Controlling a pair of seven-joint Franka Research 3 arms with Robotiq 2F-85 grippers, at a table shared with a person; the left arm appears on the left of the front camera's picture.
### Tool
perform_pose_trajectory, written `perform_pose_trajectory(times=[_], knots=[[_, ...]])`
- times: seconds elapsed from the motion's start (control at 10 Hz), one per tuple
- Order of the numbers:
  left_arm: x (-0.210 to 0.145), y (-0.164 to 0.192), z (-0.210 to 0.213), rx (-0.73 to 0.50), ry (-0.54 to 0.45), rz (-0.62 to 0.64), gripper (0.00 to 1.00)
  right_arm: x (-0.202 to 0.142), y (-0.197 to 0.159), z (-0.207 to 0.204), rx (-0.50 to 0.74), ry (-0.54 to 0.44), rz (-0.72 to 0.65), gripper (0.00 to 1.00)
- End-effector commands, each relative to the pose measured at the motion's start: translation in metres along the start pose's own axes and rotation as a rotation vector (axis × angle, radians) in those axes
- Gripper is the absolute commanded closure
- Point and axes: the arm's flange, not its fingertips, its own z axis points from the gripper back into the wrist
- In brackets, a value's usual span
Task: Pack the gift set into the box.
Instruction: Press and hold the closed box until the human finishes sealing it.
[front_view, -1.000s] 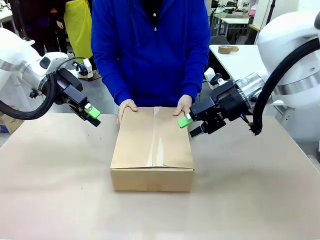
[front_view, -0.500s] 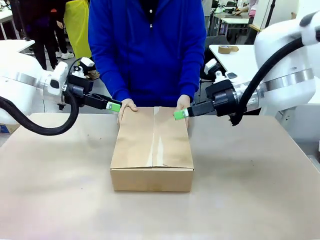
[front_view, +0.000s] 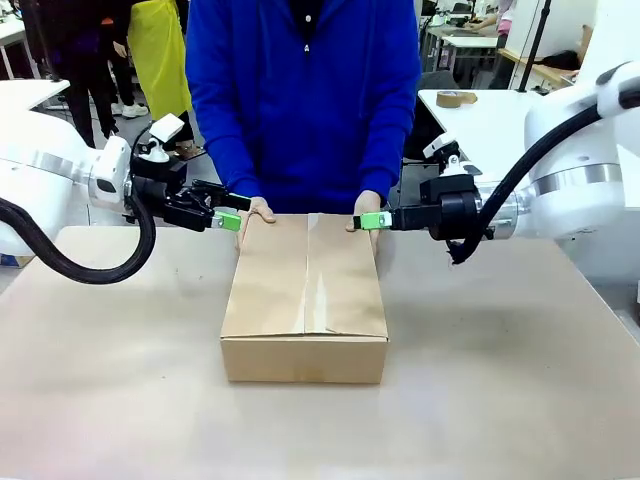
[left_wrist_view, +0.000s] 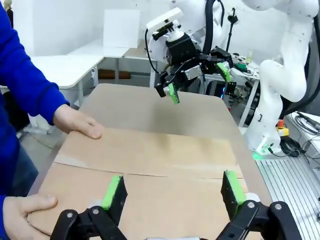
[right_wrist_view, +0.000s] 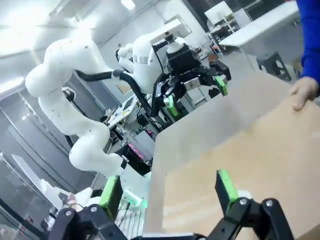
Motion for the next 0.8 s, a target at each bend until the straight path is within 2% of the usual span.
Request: perform_pose_trajectory(times=[0.0,0.1,0.2,0.4,0.5,0.6,0.7], knots=[[-0.008,0.006,-0.014,0.047,-0.069,-0.114,0.0,0.003,-0.024,-0.014,0.067,0.066,0.268,0.0],[-0.021,0.01,-0.021,-0.08,-0.134,-0.194,0.0,-0.004,-0.043,-0.014,0.068,0.079,0.324,0.0],[-0.029,0.014,-0.023,-0.087,-0.132,-0.228,0.0,-0.011,-0.056,-0.014,0.07,0.096,0.353,0.0],[-0.039,0.027,-0.036,-0.056,-0.075,-0.228,0.0,-0.019,-0.076,-0.021,0.053,0.124,0.338,0.0],[-0.043,0.03,-0.046,-0.009,-0.024,-0.217,0.0,-0.025,-0.089,-0.025,-0.082,0.181,0.363,0.0],[-0.049,0.031,-0.056,0.027,0.028,-0.211,0.0,-0.033,-0.097,-0.032,-0.163,0.251,0.423,0.0],[-0.054,0.034,-0.06,0.022,0.064,-0.203,0.0,-0.037,-0.102,-0.037,-0.147,0.259,0.46,0.0]])
